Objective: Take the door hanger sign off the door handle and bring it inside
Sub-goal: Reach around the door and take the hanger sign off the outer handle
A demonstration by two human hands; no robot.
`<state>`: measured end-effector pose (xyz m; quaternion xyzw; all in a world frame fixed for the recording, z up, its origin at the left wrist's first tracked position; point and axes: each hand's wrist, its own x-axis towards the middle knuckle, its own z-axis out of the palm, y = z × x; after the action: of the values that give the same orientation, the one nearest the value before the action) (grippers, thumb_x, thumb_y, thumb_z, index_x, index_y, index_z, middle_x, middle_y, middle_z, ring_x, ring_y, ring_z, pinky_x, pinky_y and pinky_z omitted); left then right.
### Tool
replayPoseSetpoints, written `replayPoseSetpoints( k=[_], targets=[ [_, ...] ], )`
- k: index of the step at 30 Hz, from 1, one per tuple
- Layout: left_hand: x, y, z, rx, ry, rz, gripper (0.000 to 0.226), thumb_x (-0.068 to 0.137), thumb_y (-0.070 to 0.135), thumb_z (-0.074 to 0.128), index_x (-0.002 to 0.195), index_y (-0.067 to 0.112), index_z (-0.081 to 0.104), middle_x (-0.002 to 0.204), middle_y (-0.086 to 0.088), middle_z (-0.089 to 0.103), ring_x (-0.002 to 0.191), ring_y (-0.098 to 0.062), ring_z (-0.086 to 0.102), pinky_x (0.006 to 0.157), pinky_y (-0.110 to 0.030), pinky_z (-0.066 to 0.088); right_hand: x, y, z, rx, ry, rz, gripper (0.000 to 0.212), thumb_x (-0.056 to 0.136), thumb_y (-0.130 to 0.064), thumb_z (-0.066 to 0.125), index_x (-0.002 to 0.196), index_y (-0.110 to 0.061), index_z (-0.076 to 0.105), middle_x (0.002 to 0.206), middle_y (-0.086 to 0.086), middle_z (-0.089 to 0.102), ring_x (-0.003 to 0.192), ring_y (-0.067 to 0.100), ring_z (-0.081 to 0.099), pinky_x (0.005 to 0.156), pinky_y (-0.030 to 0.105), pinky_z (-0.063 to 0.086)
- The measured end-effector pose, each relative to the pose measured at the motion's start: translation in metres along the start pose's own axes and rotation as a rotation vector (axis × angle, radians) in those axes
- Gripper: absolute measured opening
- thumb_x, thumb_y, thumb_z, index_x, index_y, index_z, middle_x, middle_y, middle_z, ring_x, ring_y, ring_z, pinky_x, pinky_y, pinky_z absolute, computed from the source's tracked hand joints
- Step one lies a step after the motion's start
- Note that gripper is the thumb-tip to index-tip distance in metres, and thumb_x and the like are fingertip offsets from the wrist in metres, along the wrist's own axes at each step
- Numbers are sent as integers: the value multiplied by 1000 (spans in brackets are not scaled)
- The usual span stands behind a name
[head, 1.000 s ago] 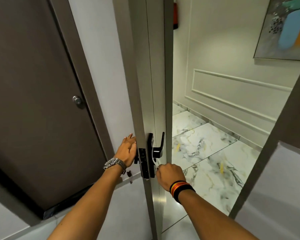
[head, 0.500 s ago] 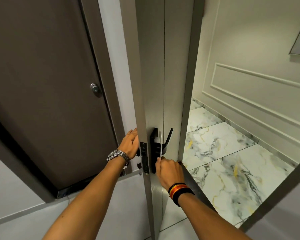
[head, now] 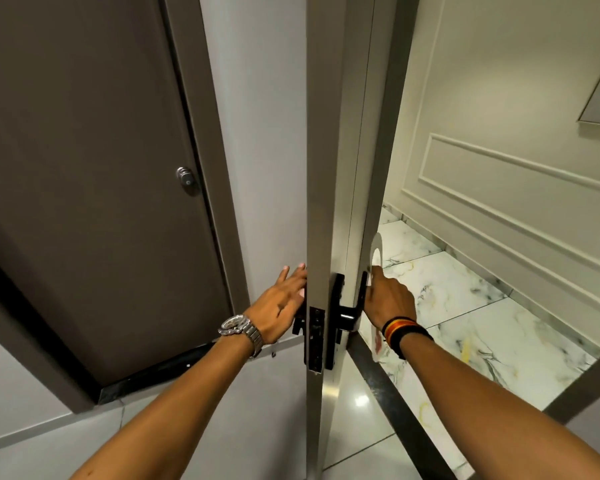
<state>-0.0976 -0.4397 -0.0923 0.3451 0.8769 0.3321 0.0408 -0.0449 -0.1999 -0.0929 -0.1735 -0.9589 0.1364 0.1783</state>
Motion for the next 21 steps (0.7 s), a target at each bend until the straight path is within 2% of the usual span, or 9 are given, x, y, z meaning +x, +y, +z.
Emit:
replayPoseSetpoints(
  k=[2,5,6,8,10,16,18,19,21],
  targets=[
    [3,-10,0,103,-94,141,76,93,71,20,160,39,2,159,33,-9,152,-4,-14,119,-43,16,3,16,-8,-24,-2,35,22,94,-26,49,104,-10,60,86,17,72,80,40,68,63,36,49],
    [12,-21,1,243,-171,321,85,89,80,30,156,47,-12,164,30,-15,154,-13,-17,116,-45,19,1,46,-23,77,-68,148,35,89,-39,55,60,-19,53,67,9,67,71,35,66,57,30,38],
    [21,-17,7,279,-168,364,85,89,80,29,157,45,-9,166,25,-13,155,-15,-17,117,-46,19,-1,63,-30,98,-84,178,37,90,-39,57,58,-21,54,69,9,68,73,34,66,59,30,40],
    [31,-13,13,341,-149,392,91,87,83,23,161,33,6,171,12,-4,157,-19,-12,123,-52,22,-2,85,-42,67,-131,179,31,96,-32,54,71,-17,64,86,13,74,86,34,69,67,31,47],
    [37,-1,28,331,-152,380,103,82,89,16,161,21,17,171,3,11,157,-21,-7,121,-53,32,-7,109,-58,-11,-137,237,34,101,-34,46,79,-13,61,93,14,73,91,35,68,73,36,51],
    [37,36,75,174,-49,314,107,79,92,14,151,16,40,160,-5,41,155,-21,14,112,-45,42,-18,144,-110,-147,-8,274,46,102,-49,40,78,-14,57,86,10,71,81,32,67,68,35,50],
    [38,50,92,142,-10,284,101,81,89,17,143,15,49,151,-8,52,152,-24,29,108,-43,46,-20,145,-127,-195,22,254,45,102,-49,42,77,-14,54,84,11,69,76,32,64,64,34,46],
    [38,60,100,120,18,280,96,83,88,19,137,16,54,143,-9,60,145,-27,42,102,-43,51,-22,145,-135,-218,39,251,44,102,-48,43,76,-14,54,82,11,68,72,32,61,63,34,45],
    [39,80,117,75,63,270,85,85,86,24,124,19,59,112,-4,70,108,-29,69,82,-41,59,-26,144,-150,-268,69,264,45,101,-47,45,72,-14,50,77,9,64,64,30,51,61,33,41]
  ],
)
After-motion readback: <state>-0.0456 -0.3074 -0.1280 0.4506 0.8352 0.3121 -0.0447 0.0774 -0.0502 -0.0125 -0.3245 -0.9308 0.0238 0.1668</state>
